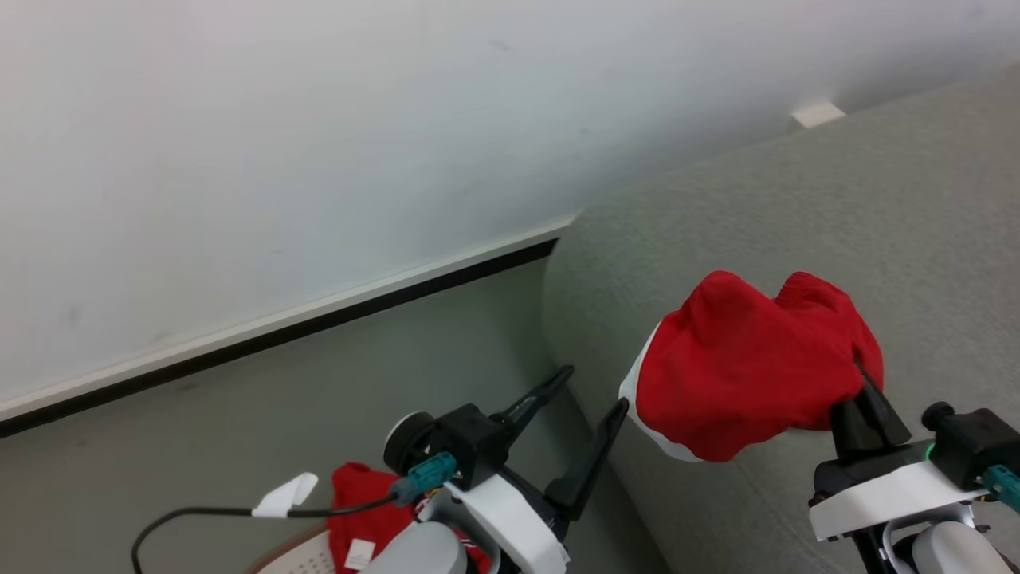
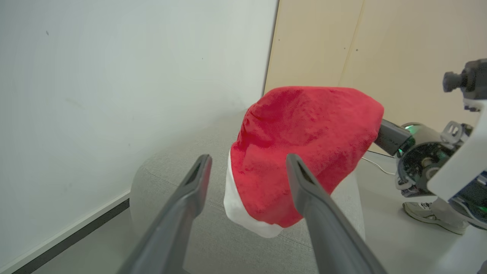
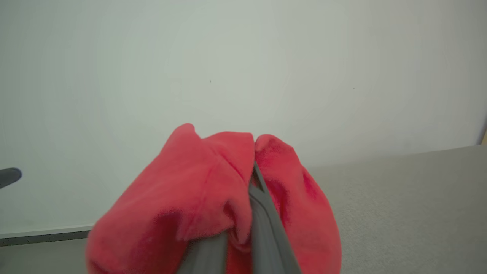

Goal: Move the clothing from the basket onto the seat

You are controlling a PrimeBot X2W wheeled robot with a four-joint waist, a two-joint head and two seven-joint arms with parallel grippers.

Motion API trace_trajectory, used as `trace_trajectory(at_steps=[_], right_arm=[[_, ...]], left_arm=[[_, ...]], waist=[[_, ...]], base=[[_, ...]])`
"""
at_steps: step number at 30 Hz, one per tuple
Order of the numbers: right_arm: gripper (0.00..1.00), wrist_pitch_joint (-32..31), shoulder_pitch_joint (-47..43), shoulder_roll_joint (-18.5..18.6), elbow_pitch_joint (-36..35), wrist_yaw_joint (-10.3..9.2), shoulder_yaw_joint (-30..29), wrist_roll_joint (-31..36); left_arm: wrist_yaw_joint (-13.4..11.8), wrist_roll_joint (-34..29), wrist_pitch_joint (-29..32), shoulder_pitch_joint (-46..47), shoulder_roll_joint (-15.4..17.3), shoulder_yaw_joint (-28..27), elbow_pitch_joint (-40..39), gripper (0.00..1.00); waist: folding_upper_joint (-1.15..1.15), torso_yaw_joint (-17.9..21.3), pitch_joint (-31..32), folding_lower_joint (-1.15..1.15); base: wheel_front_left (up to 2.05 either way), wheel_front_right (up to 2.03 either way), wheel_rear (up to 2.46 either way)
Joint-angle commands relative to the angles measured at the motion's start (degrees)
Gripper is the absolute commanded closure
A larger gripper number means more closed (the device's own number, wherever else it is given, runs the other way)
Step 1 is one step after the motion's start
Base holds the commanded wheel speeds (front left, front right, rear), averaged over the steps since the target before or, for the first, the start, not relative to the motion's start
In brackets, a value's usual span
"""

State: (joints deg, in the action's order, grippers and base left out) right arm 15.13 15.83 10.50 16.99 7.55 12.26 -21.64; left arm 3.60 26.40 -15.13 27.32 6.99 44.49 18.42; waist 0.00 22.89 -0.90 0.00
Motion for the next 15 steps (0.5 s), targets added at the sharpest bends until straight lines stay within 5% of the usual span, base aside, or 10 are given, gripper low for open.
trace_trajectory(at_steps=[1,15], right_arm=[[1.00,0.0,-0.8,-0.3,-0.5,-0.12,-1.1,-1.2],[1.00,0.0,7.5,4.7,-0.6,-0.12,-3.7,-6.9]], left_arm=[[0.4,-0.7,0.0,-1.0,0.4,-0.2,0.8,0.00],[2.1,-3.4,0.0,1.1,-1.1,-0.8,3.0,0.00]], waist=[[0.00,3.6,-1.2,0.00],[0.00,1.9,-6.4,0.00]], base=[[0.00,0.00,0.00],[0.00,0.00,0.00]])
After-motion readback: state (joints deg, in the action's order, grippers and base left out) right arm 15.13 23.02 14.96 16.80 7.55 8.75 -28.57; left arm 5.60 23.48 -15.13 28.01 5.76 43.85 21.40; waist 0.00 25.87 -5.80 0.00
